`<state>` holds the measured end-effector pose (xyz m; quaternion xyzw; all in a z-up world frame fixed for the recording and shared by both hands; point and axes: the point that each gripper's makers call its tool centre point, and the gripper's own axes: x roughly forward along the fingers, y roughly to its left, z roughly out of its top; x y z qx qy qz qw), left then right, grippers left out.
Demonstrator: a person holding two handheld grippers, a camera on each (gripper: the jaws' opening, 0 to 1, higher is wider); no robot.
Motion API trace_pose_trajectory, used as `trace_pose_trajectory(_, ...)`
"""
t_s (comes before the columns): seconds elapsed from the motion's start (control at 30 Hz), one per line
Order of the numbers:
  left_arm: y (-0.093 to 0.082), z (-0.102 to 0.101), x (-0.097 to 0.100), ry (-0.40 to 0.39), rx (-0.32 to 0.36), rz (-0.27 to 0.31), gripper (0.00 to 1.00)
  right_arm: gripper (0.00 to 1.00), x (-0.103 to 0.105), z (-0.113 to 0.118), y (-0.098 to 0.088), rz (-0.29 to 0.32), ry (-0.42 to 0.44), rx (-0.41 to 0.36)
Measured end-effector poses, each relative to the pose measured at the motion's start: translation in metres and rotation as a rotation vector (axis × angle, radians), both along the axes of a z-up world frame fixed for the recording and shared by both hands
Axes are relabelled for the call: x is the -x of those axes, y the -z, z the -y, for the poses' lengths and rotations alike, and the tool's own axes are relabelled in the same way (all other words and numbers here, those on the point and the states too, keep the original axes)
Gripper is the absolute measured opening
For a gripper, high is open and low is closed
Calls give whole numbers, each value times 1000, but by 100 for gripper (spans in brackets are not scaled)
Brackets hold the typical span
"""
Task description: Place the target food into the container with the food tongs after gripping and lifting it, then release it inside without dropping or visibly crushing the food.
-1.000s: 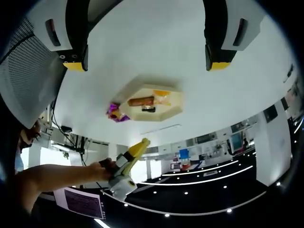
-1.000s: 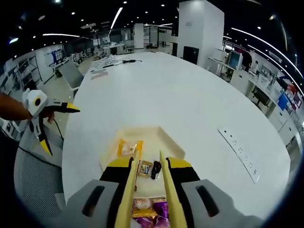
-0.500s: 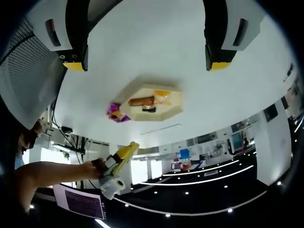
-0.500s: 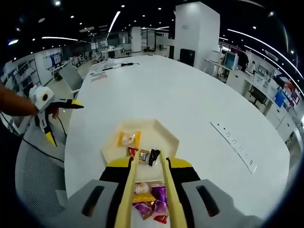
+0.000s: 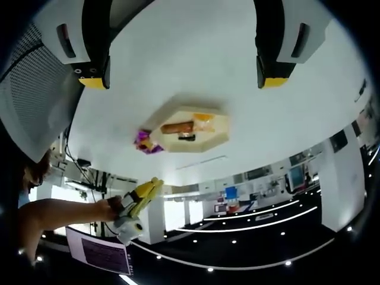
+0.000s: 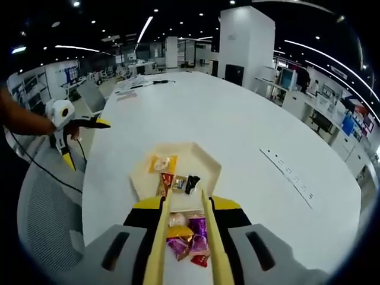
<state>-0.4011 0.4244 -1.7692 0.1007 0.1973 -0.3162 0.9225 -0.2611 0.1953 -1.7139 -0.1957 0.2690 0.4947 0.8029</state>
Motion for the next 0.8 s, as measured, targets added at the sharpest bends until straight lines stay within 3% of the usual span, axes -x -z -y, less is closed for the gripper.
trace_pose_trajectory(0.5, 3, 1, 0, 4, -4, -10, 100, 29, 11, 29, 4, 15, 5, 18)
trace_pose_trajectory(0.7, 2, 1, 0, 5, -4, -8, 100, 28, 11, 30, 2, 41, 3, -1)
trace_pose_trajectory(0.8, 3, 1, 1, 6, -5, -10, 100, 28, 16, 28, 6, 16, -11, 1)
